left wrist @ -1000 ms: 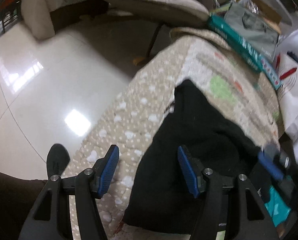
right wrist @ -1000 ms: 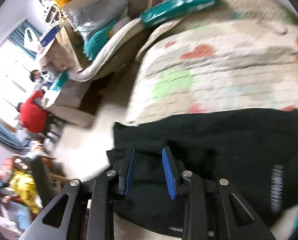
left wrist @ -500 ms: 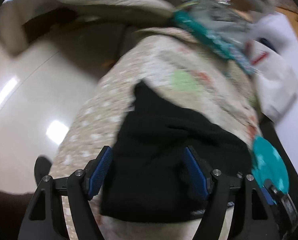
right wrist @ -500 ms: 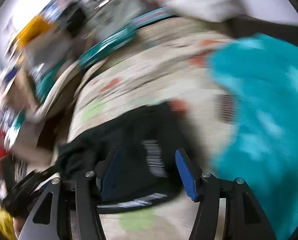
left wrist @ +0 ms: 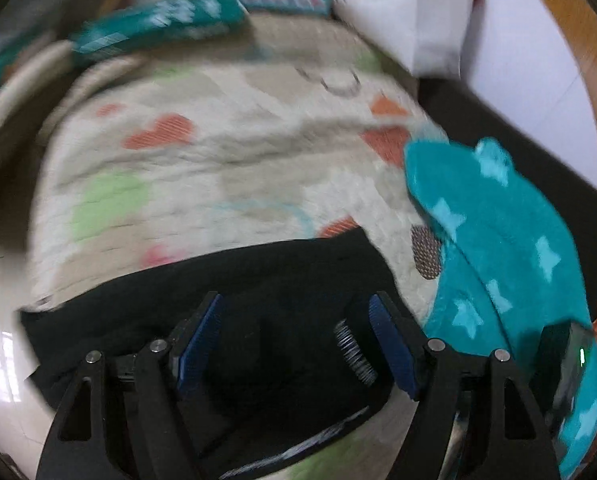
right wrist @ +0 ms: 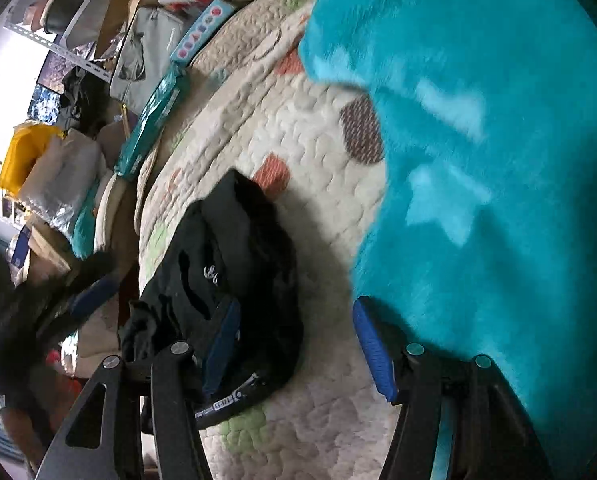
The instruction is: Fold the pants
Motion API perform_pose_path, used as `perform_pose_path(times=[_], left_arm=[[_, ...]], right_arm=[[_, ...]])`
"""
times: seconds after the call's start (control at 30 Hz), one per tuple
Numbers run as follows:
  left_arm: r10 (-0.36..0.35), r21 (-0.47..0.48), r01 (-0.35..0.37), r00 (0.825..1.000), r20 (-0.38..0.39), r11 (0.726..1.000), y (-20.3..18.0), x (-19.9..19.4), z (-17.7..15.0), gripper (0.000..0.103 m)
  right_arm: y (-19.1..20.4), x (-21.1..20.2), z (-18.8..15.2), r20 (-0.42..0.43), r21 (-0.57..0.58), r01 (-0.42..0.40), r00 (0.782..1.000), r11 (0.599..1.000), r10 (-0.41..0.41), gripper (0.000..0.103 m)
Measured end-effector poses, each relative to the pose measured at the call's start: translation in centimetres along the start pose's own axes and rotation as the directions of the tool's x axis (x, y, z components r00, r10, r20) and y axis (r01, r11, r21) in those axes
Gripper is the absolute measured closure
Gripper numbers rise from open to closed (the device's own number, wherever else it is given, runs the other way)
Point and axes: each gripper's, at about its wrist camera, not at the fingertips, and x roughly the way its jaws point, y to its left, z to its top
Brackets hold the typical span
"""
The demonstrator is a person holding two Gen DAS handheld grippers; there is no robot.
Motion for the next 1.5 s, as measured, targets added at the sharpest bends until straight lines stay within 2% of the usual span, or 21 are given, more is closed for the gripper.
perform_pose_path(times=[0.13, 0.2, 0.23, 0.33, 0.4, 0.43, 0.47, 0.5, 0.53, 0.6, 0.73, 0.87, 0.97, 1.07, 1.17, 1.33, 1.37, 1.47, 1.5], left_arm=[[-0.033, 0.08, 0.038, 0.997, -0.063, 0.996, -3.9, 4.2, 2.6, 0.029], [-0.023, 0.161, 0.041, 0.993, -0.112, 0.986, -6.0, 6.4, 3.5, 0.029], [0.006, 0.208, 0.024, 0.99, -0.143, 0.978, -6.9, 7.5, 3.6, 0.029], [0.138, 0.36, -0.064, 0.973, -0.185, 0.931, -8.8, 10.0, 2.6, 0.029], [0.221, 0.494, -0.12, 0.963, -0.152, 0.861, -10.0, 10.3, 1.1, 0.03], [0.243, 0.524, -0.139, 0.96, -0.135, 0.84, -10.3, 10.2, 0.5, 0.043], [0.267, 0.538, -0.165, 0.957, -0.116, 0.826, -10.3, 10.0, 0.2, 0.056], [0.283, 0.537, -0.184, 0.953, -0.108, 0.823, -10.1, 9.8, 0.0, 0.081], [0.257, 0.506, -0.158, 0.958, -0.131, 0.848, -9.4, 9.3, 0.0, 0.091], [0.207, 0.455, -0.13, 0.971, -0.123, 0.881, -8.5, 8.0, 0.2, 0.094], [0.102, 0.327, -0.074, 0.992, -0.069, 0.942, -5.8, 3.3, 0.3, 0.095], [0.023, 0.214, -0.023, 1.0, 0.003, 0.977, -2.7, -1.7, -0.2, 0.095], [-0.016, 0.122, 0.008, 0.998, 0.067, 0.993, 0.5, -5.3, -1.0, 0.095], [-0.048, 0.015, 0.046, 0.992, 0.117, 0.999, 4.7, -7.8, -1.8, 0.095], [-0.054, -0.111, 0.072, 0.986, 0.158, 0.991, 10.1, -8.9, -3.3, 0.095], [-0.068, -0.302, 0.127, 0.978, 0.196, 0.945, 18.5, -9.6, -6.7, 0.095], [-0.065, -0.327, 0.127, 0.979, 0.196, 0.936, 19.7, -9.5, -7.1, 0.095], [-0.046, -0.393, 0.116, 0.982, 0.184, 0.912, 22.8, -8.7, -8.2, 0.095], [-0.02, -0.41, 0.089, 0.985, 0.17, 0.908, 23.7, -8.2, -8.4, 0.095]], right_arm=[[0.6, 1.4, -0.1, -0.004, -0.026, -0.02, 1.0, 0.999, 0.02, 0.038], [0.7, 2.4, -0.2, -0.012, -0.042, -0.006, 1.0, 0.999, 0.006, 0.038], [0.8, 2.8, -0.2, -0.01, -0.052, 0.001, 1.0, 0.999, -0.002, 0.038], [1.7, 3.3, -0.4, -0.003, -0.107, 0.023, 1.0, 0.994, -0.023, 0.038], [2.1, 3.5, -0.5, -0.009, -0.127, 0.023, 1.0, 0.992, -0.025, 0.039], [2.3, 3.6, -0.6, -0.013, -0.137, 0.023, 1.0, 0.99, -0.025, 0.043], [2.6, 3.7, -0.7, -0.022, -0.146, 0.024, 0.999, 0.989, -0.028, 0.066], [2.9, 3.8, -0.8, -0.031, -0.158, 0.025, 0.999, 0.987, -0.03, 0.074], [3.2, 3.7, -1.0, -0.025, -0.165, 0.028, 0.999, 0.986, -0.033, 0.076], [4.1, 3.1, -1.3, -0.01, -0.205, 0.028, 0.999, 0.978, -0.031, 0.081], [7.3, 1.0, -2.1, 0.023, -0.3, -0.003, 1.0, 0.954, 0.011, 0.084], [11.5, -1.0, -3.7, 0.023, -0.42, -0.042, 0.998, 0.907, 0.057, 0.084], [15.6, -1.1, -5.5, -0.015, -0.529, -0.074, 0.997, 0.846, 0.078, 0.085], [18.7, 0.0, -6.8, -0.059, -0.6, -0.091, 0.996, 0.795, 0.069, 0.085], [21.9, 1.4, -8.7, -0.098, -0.674, -0.1, 0.994, 0.732, 0.045, 0.085], [26.9, 5.3, -12.4, -0.14, -0.785, -0.096, 0.99, 0.612, -0.024, 0.085], [27.7, 6.5, -13.4, -0.15, -0.803, -0.096, 0.988, 0.588, -0.044, 0.085], [28.9, 9.0, -15.0, -0.165, -0.83, -0.095, 0.983, 0.55, -0.08, 0.085], [29.3, 10.1, -15.7, -0.165, -0.843, -0.089, 0.981, 0.53, -0.097, 0.085]])
